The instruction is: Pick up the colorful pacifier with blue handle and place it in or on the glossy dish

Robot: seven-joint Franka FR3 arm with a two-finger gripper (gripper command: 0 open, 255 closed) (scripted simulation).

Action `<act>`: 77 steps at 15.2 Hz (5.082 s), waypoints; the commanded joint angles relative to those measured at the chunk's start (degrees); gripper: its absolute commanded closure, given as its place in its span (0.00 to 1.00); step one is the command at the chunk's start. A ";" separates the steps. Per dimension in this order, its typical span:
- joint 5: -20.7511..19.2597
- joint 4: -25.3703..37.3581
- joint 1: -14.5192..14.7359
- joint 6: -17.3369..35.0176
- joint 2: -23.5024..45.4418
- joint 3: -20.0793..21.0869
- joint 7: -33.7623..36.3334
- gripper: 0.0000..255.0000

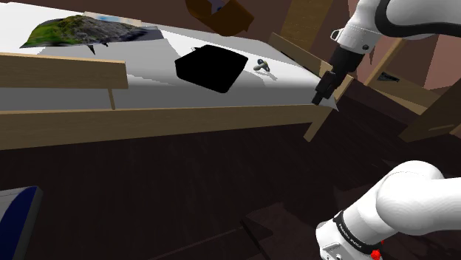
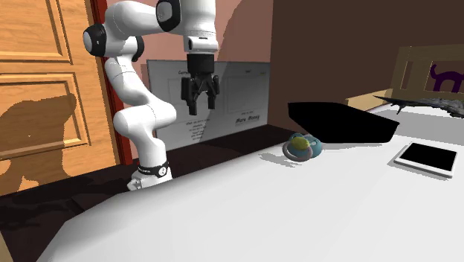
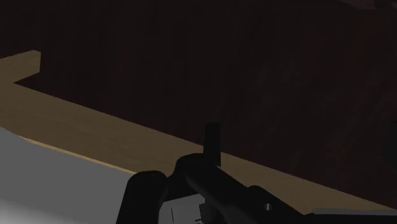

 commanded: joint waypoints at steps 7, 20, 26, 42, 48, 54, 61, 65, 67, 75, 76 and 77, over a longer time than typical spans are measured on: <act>2.58 9.64 0.76 4.70 13.28 -4.86 -5.66 0.00; 16.50 40.42 1.11 3.09 43.64 -13.02 -19.58 0.00; 25.45 62.30 -2.85 -4.08 60.38 -13.79 -23.73 0.00; 25.88 57.34 -1.79 1.33 60.72 -13.07 -24.42 0.00; 25.87 57.32 -1.79 1.34 60.71 -13.07 -24.42 1.00; 25.86 59.10 -1.96 -0.17 60.90 -13.09 -23.93 1.00; 26.09 66.22 -2.79 -5.81 62.14 -13.14 -22.17 1.00; 26.46 71.14 -3.46 -9.35 63.38 -13.11 -21.08 1.00; 26.73 73.91 -3.88 -11.23 64.19 -13.08 -20.50 1.00; 28.63 88.62 -6.52 -20.15 69.52 -12.58 -17.55 1.00; 28.22 86.98 -5.19 -19.19 68.44 -12.40 -16.61 1.00; 27.85 85.60 -3.90 -18.33 67.50 -12.21 -15.63 1.00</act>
